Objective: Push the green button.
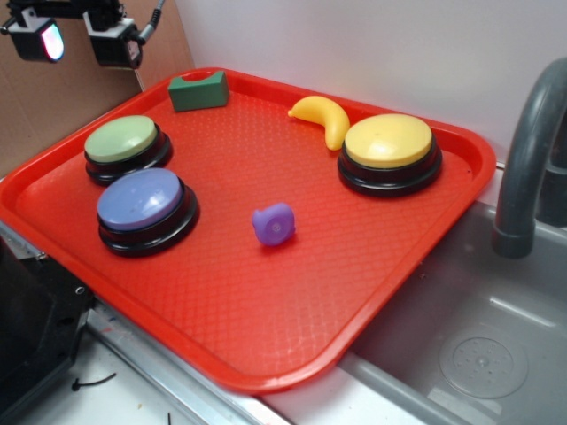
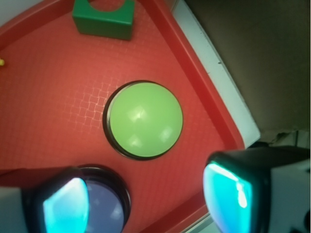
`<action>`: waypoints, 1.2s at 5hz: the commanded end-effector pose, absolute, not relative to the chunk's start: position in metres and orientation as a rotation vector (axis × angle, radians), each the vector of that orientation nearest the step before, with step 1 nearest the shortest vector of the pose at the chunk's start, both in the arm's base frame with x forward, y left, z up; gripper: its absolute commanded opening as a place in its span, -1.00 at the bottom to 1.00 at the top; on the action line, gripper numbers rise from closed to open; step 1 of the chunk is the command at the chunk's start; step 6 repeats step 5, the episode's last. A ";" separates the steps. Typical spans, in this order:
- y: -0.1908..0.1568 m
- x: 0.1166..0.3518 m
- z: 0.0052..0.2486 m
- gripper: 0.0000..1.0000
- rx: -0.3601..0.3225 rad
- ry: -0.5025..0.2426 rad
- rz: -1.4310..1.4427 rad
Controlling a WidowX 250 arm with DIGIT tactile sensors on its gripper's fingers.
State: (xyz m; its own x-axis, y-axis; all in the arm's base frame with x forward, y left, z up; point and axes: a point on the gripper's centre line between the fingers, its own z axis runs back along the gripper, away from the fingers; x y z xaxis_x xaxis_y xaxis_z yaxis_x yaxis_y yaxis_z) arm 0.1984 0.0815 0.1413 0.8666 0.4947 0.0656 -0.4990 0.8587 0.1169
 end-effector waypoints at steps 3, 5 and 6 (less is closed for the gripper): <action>0.078 0.201 0.186 1.00 0.140 -0.142 0.496; 0.067 0.195 0.202 1.00 0.195 -0.200 0.482; 0.067 0.195 0.202 1.00 0.195 -0.200 0.482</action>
